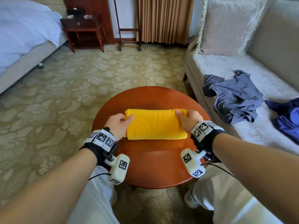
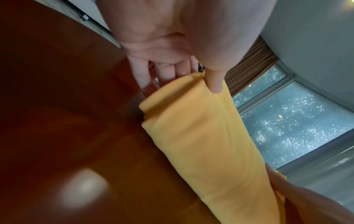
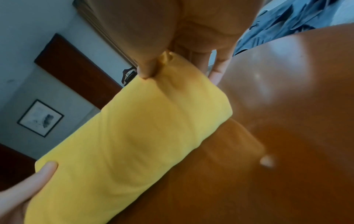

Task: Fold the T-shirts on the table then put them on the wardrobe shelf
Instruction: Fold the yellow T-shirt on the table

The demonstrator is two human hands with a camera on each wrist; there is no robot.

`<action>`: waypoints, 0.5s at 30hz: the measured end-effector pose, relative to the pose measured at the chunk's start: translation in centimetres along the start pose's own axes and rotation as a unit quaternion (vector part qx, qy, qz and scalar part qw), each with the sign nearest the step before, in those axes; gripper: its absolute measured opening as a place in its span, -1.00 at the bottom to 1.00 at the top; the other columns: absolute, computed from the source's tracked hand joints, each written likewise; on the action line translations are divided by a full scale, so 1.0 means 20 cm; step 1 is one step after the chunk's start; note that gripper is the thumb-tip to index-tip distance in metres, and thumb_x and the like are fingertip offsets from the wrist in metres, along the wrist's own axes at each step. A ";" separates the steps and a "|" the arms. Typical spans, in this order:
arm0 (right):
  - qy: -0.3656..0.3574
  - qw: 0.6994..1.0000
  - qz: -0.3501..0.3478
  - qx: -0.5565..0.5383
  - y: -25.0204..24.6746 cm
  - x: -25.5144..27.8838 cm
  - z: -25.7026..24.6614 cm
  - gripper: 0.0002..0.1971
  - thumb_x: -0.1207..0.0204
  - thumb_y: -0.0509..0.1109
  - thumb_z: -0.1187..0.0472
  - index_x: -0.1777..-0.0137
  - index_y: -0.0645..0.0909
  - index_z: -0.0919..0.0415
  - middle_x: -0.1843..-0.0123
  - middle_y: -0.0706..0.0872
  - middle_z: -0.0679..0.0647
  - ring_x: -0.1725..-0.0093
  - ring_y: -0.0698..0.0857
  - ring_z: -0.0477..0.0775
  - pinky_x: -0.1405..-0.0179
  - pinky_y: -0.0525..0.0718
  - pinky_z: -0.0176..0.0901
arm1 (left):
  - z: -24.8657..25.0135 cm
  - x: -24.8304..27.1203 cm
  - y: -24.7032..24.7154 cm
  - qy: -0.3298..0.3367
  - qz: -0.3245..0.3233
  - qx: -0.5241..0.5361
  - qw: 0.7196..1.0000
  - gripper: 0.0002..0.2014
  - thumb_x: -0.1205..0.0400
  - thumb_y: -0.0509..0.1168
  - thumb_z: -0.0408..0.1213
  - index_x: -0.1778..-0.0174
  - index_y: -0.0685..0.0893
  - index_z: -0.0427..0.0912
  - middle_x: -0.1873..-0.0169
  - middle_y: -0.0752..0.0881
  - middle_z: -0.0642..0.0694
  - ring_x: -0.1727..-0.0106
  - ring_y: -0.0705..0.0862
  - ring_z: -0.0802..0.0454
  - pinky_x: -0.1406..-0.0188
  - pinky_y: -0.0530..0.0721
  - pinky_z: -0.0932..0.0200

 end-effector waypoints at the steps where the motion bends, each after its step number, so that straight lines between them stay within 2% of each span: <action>1: 0.011 1.000 0.006 0.011 0.02 -0.01 0.00 -0.41 -0.60 0.21 -0.25 -0.45 0.50 0.16 -0.30 0.64 0.23 -0.13 0.63 0.26 0.06 0.52 -0.07 | -0.02 -0.02 0.01 -0.008 0.003 -0.020 1.000 -0.54 -0.71 0.23 0.05 0.44 0.35 -0.11 0.52 0.34 -0.01 0.49 0.34 0.02 0.48 0.24 0.10; 3: 0.033 0.999 0.011 0.021 0.05 -0.03 0.01 -0.42 -0.61 0.21 -0.24 -0.45 0.49 0.16 -0.30 0.64 0.25 -0.09 0.63 0.27 0.11 0.49 -0.08 | -0.07 -0.06 0.02 -0.026 0.012 -0.053 0.998 -0.52 -0.71 0.21 0.08 0.43 0.36 -0.14 0.53 0.36 -0.04 0.48 0.35 -0.02 0.48 0.25 0.09; 6: 0.059 0.997 0.008 0.046 0.12 -0.06 0.03 -0.44 -0.64 0.17 -0.23 -0.39 0.50 0.21 -0.23 0.64 0.25 0.10 0.55 0.20 0.16 0.49 -0.04 | -0.12 -0.11 0.03 -0.044 0.025 -0.088 0.995 -0.51 -0.70 0.21 0.12 0.43 0.41 -0.14 0.53 0.45 -0.05 0.45 0.44 -0.04 0.42 0.32 0.08; 11: 0.095 0.991 -0.005 0.093 0.21 -0.10 0.09 -0.48 -0.64 0.17 -0.22 -0.28 0.54 0.23 0.18 0.53 0.13 0.32 0.54 0.11 0.26 0.53 -0.06 | -0.16 -0.18 0.07 -0.084 0.032 -0.126 0.988 -0.42 -0.68 0.24 0.15 0.56 0.29 -0.12 0.61 0.36 -0.06 0.46 0.40 -0.11 0.40 0.31 0.09; 13: 0.103 0.989 -0.002 0.105 0.21 -0.11 0.09 -0.48 -0.61 0.21 -0.23 -0.27 0.50 0.22 0.21 0.49 0.12 0.30 0.56 0.12 0.24 0.59 -0.03 | -0.21 -0.20 0.09 -0.138 0.006 -0.142 0.980 -0.40 -0.64 0.25 0.21 0.57 0.35 -0.13 0.62 0.41 -0.06 0.50 0.44 -0.08 0.44 0.35 0.12; 15: 0.115 0.988 -0.001 0.105 0.21 -0.10 0.09 -0.45 -0.57 0.25 -0.24 -0.32 0.43 0.20 0.12 0.50 0.13 0.15 0.64 0.20 0.13 0.70 0.04 | -0.26 -0.22 0.09 -0.187 -0.008 -0.144 0.972 -0.38 -0.58 0.28 0.31 0.52 0.45 -0.19 0.58 0.50 -0.08 0.52 0.51 -0.06 0.49 0.40 0.16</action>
Point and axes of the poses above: each hand's wrist, its own x-axis away from the middle knuckle, its own y-axis out of the palm, z = x × y, the point moved 10 cm from there along -x, towards the middle knuckle
